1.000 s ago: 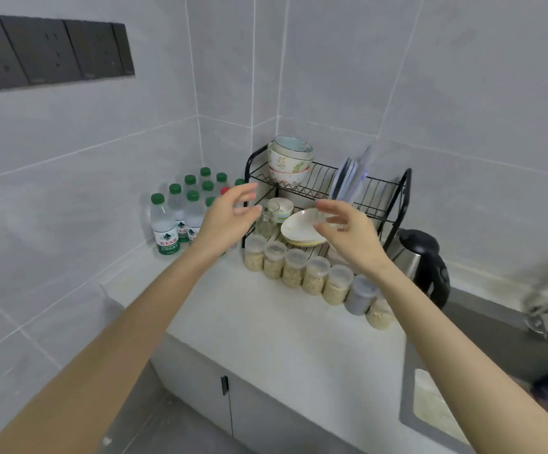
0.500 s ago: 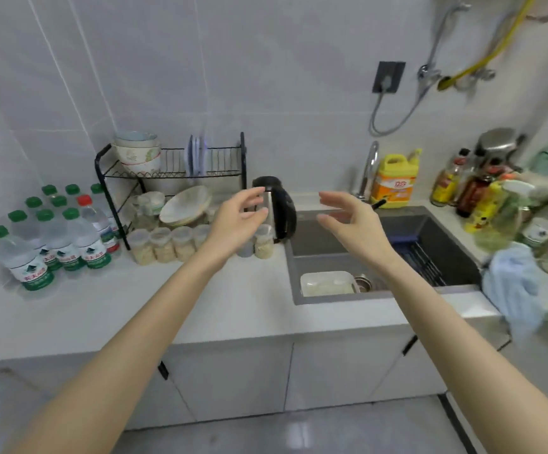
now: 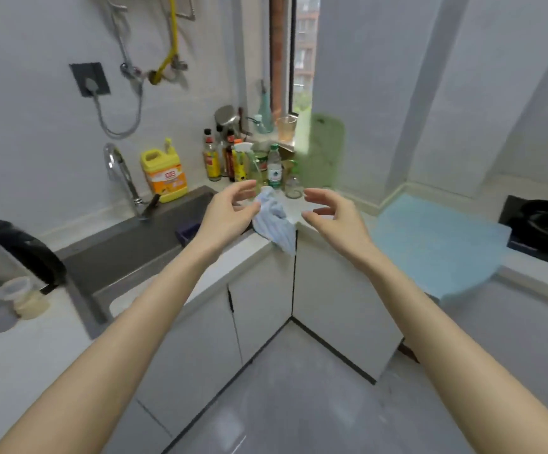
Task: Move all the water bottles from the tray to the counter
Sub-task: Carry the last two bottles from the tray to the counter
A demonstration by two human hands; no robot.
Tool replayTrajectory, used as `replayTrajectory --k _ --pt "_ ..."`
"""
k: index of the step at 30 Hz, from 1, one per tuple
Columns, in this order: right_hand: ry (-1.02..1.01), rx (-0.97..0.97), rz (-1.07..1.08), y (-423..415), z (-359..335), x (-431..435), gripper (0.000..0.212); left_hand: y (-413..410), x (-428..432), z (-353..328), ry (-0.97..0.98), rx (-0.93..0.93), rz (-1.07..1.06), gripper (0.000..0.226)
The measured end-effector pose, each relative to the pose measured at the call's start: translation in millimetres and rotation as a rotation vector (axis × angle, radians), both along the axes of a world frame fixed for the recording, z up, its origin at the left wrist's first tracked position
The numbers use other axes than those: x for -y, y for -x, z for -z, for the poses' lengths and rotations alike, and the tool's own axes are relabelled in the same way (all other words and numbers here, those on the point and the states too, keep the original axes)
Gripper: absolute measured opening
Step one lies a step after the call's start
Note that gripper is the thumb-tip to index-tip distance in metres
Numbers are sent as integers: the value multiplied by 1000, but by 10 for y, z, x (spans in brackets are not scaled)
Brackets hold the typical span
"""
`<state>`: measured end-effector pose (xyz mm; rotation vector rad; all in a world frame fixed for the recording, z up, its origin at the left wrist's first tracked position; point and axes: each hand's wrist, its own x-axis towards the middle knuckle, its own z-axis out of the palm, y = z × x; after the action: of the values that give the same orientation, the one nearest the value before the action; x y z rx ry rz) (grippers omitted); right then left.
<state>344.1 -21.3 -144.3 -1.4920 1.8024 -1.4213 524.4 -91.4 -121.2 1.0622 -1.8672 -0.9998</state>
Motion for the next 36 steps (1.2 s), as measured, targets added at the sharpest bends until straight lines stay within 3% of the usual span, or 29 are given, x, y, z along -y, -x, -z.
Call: replayTrajectory --k 14,27,36 --pt "-47 -42 546 3613 58 -2680 40 4360 -1740 111 -56 -37 528 42" --pt "-41 -2 1035 5755 48 -4610 40 7416 -3369 148 -93 -19 1017 40" --pt "-95 -86 1211 7296 -64 -5409 40 9414 -4093 120 -100 -30 1243 40"
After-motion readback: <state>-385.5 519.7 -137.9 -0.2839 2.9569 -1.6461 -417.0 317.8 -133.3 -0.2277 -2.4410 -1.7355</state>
